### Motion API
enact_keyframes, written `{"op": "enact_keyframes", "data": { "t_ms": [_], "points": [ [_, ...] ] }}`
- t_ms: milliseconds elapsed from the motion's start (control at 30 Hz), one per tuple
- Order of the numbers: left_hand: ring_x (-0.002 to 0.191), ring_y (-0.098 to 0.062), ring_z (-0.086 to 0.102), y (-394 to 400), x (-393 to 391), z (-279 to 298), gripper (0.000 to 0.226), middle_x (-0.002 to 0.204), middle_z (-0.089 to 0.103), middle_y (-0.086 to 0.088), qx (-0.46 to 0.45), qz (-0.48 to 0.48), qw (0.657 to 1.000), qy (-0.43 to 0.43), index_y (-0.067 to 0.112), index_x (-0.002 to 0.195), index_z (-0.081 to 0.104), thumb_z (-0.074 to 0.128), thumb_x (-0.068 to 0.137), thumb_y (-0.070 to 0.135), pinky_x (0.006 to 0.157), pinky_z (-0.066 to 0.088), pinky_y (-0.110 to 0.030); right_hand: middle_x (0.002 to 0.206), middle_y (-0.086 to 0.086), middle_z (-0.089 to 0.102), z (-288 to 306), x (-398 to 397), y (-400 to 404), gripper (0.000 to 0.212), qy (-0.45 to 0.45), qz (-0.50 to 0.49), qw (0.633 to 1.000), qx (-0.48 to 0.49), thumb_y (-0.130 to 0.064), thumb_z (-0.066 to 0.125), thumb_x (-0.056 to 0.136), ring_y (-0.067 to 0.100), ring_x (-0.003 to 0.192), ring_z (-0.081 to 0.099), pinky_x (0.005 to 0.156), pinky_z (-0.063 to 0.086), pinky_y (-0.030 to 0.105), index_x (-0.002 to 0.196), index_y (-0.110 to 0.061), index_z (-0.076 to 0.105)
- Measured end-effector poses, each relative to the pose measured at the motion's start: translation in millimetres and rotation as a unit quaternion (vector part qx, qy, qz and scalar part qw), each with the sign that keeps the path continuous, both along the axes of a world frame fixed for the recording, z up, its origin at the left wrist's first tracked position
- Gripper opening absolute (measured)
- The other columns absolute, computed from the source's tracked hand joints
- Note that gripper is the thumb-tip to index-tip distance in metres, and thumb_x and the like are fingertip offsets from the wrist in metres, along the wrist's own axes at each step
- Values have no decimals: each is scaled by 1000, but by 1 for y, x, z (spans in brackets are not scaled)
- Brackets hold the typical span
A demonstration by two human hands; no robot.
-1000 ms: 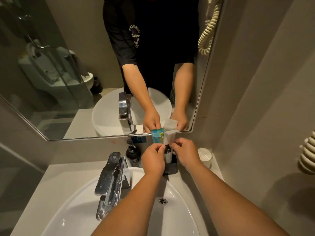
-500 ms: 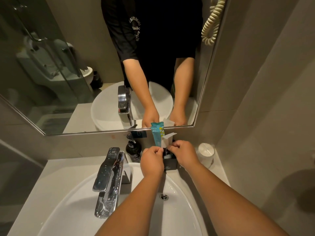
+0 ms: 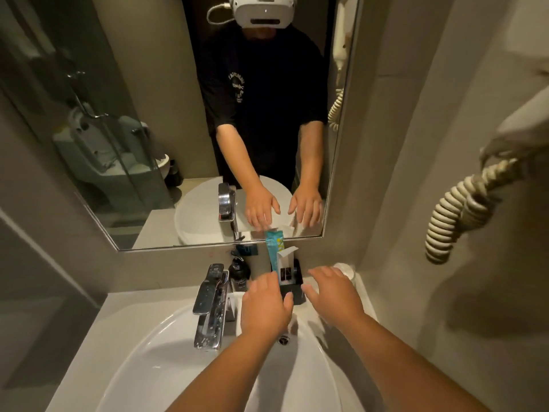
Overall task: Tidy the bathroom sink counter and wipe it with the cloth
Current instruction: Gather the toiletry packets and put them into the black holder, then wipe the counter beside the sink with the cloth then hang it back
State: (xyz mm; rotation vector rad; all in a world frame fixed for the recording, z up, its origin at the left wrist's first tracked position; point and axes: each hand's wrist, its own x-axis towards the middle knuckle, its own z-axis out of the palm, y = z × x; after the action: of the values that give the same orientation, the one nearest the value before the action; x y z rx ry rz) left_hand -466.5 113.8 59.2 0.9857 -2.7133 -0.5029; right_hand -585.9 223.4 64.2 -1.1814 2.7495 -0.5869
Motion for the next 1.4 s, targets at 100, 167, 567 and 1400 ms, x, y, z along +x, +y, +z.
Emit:
{"op": "enact_keyframes", "data": {
  "t_ms": [100, 167, 567, 1400],
  "points": [
    [121, -22, 45, 13, 32, 4, 51, 132, 50, -2, -49, -68, 996, -39, 18, 132, 38, 43, 89, 46, 101, 39, -38, 137, 0, 55, 7, 27, 24, 49, 43, 43, 997, 35, -49, 48, 91, 21, 129, 44, 109, 28, 34, 131, -21, 52],
    [120, -21, 47, 21, 53, 6, 51, 134, 52, -2, -67, -93, 992, -57, 19, 134, 39, 42, 89, 45, 101, 38, -38, 142, 0, 50, 10, 47, 36, 53, 43, 62, 995, 61, -51, 45, 92, 21, 134, 40, 114, 24, 34, 136, -22, 47],
    [110, -22, 55, 65, 191, 27, 48, 124, 60, -2, -115, -144, 982, -40, 21, 126, 49, 42, 89, 51, 97, 44, -38, 144, -6, 50, 23, 186, 87, 57, 45, 45, 997, 44, -59, 48, 88, 18, 134, 43, 113, 29, 36, 138, -30, 44],
    [91, -18, 46, 106, 371, -45, 49, 107, 56, 0, -108, -240, 957, -124, 23, 107, 48, 43, 83, 64, 88, 40, -36, 124, -8, 55, -59, 350, 161, 61, 11, 187, 974, 127, -67, 57, 74, 12, 105, 49, 97, 44, 35, 123, -36, 42]
  ]
}}
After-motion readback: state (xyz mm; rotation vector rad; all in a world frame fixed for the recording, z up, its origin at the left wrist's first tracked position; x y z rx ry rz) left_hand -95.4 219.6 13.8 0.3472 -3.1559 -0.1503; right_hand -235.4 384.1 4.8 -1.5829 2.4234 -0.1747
